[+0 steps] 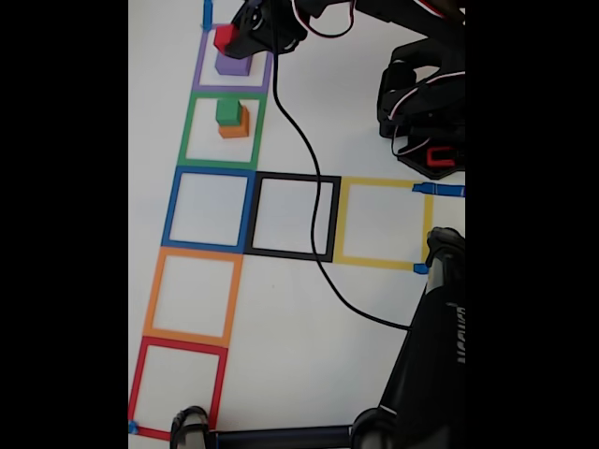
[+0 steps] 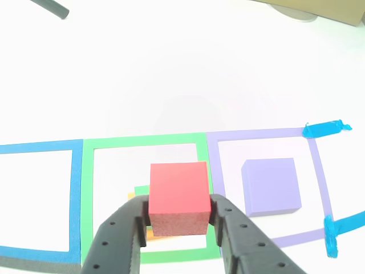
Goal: Tower of hanoi
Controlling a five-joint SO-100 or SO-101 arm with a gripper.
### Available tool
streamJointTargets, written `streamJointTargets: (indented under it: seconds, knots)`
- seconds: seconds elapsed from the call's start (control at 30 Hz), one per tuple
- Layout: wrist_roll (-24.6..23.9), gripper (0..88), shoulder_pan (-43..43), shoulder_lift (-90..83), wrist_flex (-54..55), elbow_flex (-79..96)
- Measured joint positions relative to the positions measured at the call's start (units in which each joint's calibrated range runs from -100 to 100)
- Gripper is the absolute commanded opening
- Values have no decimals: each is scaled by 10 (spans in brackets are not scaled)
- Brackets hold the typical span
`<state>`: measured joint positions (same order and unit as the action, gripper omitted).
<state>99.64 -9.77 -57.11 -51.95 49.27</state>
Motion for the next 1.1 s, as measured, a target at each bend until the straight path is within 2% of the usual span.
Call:
streamJointTargets:
  seconds: [0.3, 0.5, 0.77, 1.1]
  knots:
    - [0, 22, 5, 57, 331, 210]
    - [0, 25, 15, 138, 499, 274]
    - [0, 26, 27, 168, 631, 355]
    - [0, 26, 30, 252, 738, 376]
